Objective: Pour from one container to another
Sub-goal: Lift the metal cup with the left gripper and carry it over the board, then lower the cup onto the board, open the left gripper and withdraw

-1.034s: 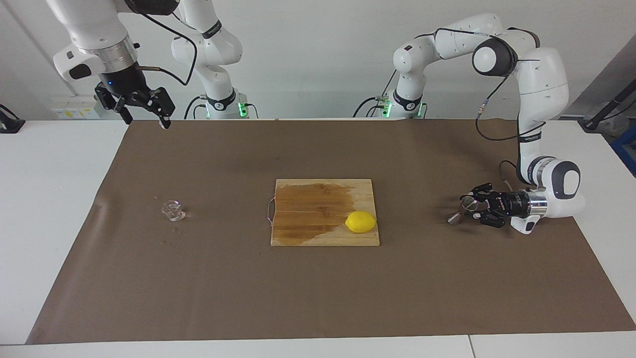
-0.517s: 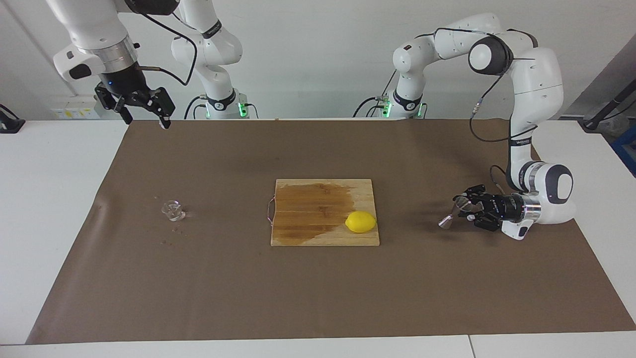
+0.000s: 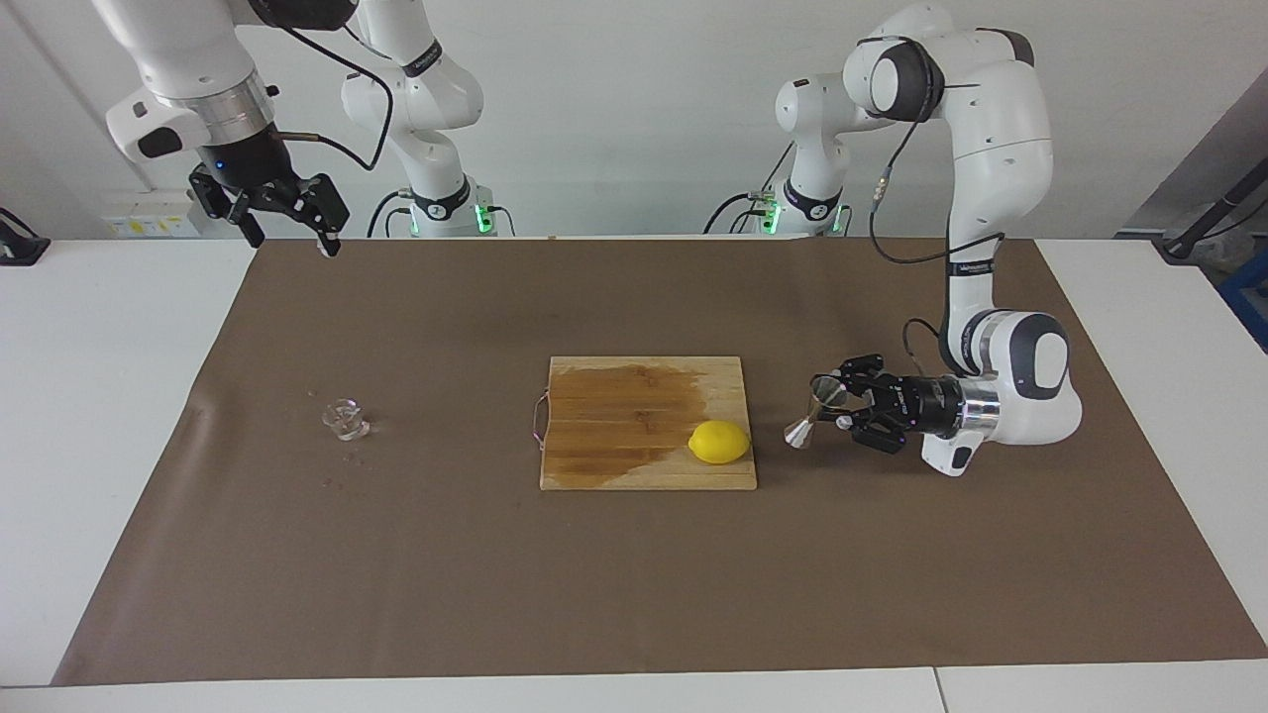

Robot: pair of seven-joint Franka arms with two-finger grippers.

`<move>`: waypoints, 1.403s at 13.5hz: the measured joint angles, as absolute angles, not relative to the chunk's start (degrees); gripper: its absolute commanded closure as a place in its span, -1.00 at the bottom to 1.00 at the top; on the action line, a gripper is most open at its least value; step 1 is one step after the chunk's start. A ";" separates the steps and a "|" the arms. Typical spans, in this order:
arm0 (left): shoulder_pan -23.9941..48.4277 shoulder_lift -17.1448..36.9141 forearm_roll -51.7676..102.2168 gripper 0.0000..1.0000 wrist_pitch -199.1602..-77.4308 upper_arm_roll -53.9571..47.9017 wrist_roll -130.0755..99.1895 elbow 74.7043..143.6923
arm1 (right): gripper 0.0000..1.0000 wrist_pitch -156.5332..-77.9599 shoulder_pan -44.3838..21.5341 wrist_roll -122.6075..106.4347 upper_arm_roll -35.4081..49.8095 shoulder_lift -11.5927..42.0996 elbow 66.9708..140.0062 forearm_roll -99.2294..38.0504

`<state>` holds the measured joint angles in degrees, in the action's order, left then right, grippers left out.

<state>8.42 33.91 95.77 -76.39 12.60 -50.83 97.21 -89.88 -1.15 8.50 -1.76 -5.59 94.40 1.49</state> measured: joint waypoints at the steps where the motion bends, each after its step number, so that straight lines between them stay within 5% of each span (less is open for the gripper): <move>1: 14.84 33.23 98.83 0.46 -77.22 17.68 -50.82 99.24 | -1.00 -89.88 -1.15 8.50 -1.75 -5.59 94.40 1.49; 5: 34.45 32.29 109.64 0.49 -82.44 29.76 -50.60 106.01 | -1.00 -89.88 -1.15 8.50 -1.76 -5.59 94.40 1.49; 9: 44.55 31.76 115.22 0.49 -87.29 33.58 -48.20 110.24 | -1.00 -89.88 -1.15 8.50 -1.76 -5.59 94.40 1.49; 19: 50.20 32.11 120.82 0.49 -88.42 36.11 -41.49 116.33 | -1.00 -89.88 -1.15 8.50 -1.76 -5.59 94.40 1.49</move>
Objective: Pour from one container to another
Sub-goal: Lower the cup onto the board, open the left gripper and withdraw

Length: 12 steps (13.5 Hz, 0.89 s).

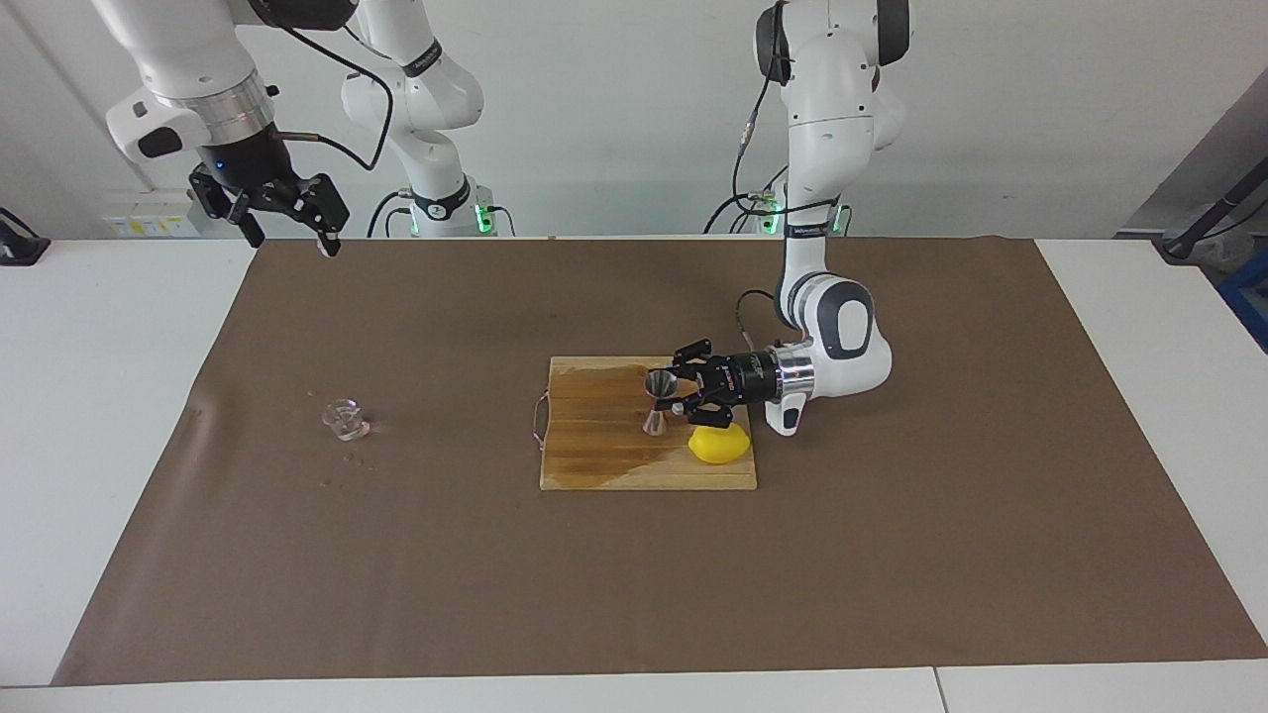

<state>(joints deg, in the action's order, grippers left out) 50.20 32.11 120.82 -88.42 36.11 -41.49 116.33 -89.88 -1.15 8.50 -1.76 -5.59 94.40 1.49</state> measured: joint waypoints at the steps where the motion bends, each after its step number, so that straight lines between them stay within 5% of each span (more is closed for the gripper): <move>1: 50.24 32.44 121.10 0.49 -88.50 36.11 -40.93 116.47 | -1.00 -89.88 -1.15 8.50 -1.76 -5.59 94.40 1.49; 7: 50.73 34.33 122.08 0.46 -88.63 36.11 -39.19 116.57 | -1.00 -89.88 -1.15 8.50 -1.76 -5.59 94.40 1.49; 9: 50.78 34.39 122.28 0.29 -88.64 36.11 -39.19 116.56 | -1.00 -89.88 -1.15 8.50 -1.75 -5.59 94.40 1.49; 12: 50.78 34.42 122.32 -0.90 -88.70 36.11 -39.14 116.57 | -1.00 -89.88 -1.15 8.50 -1.76 -5.59 94.40 1.49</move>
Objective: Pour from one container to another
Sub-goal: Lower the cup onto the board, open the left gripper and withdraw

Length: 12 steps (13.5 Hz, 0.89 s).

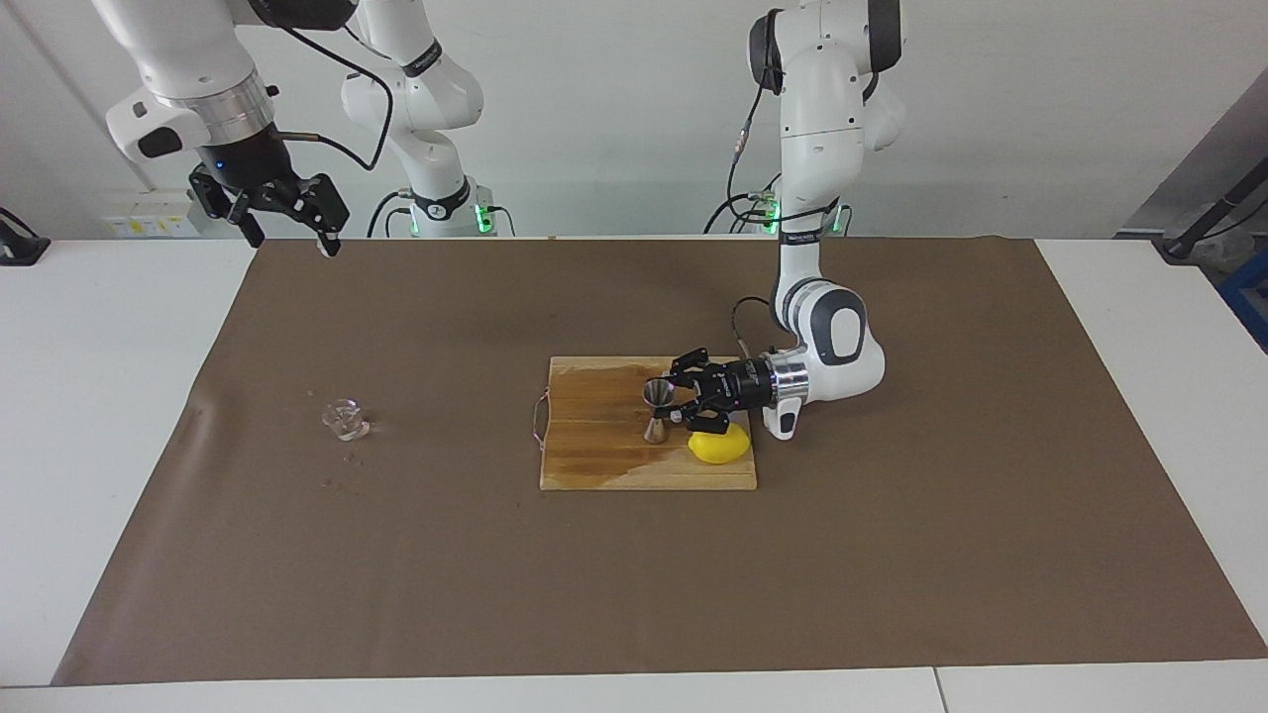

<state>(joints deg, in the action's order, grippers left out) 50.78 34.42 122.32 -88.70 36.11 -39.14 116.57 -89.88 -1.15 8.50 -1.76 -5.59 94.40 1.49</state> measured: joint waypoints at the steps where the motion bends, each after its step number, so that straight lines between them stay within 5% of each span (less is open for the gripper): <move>1: 50.78 34.46 122.32 -1.00 -88.76 36.11 -39.08 116.57 | -1.00 -89.88 -1.15 8.50 -1.76 -5.59 94.40 1.49; 12: 48.99 34.39 120.33 -1.00 -88.23 37.49 -40.74 115.37 | -1.00 -89.88 -1.15 8.50 -1.76 -5.59 94.40 1.49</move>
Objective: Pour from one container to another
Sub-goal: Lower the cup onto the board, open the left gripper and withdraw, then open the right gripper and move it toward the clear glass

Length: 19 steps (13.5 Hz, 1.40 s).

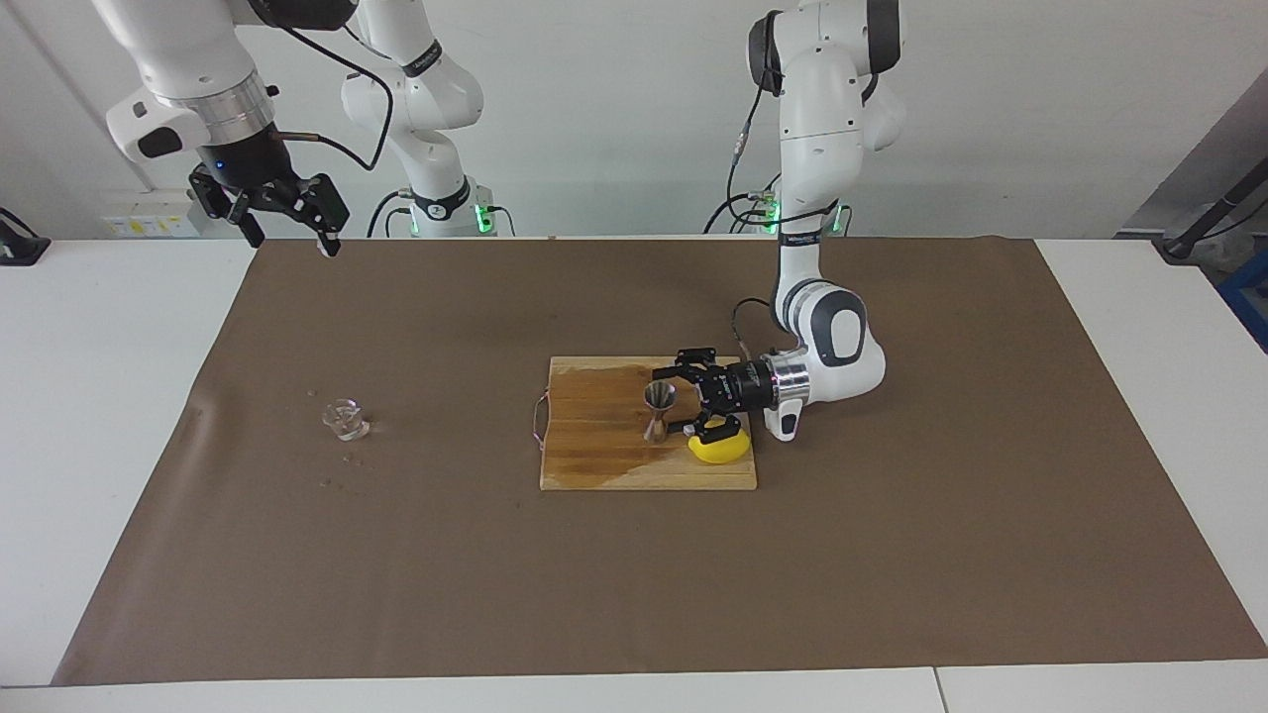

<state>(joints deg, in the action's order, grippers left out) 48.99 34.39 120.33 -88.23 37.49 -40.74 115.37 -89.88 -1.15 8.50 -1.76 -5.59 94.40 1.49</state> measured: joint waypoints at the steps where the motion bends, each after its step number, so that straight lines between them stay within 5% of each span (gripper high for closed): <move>1: 47.45 34.11 118.30 -1.00 -87.58 37.94 -41.25 114.35 | -1.00 -89.88 -1.15 8.50 -1.75 -5.59 94.40 1.49; 9: 22.41 29.94 92.36 -1.00 -71.33 38.42 -43.65 100.13 | -1.00 -91.37 -1.91 4.69 -1.04 -5.61 94.59 1.30; 14: 1.37 29.83 71.08 -1.00 -66.98 25.61 -41.57 83.13 | -1.00 -99.85 5.34 -25.18 -1.80 -6.05 103.10 -9.34; 19: -1.68 28.20 50.18 -1.00 -66.90 22.67 -23.61 73.78 | -1.00 -106.77 13.08 -62.12 -2.33 -5.83 112.95 -22.07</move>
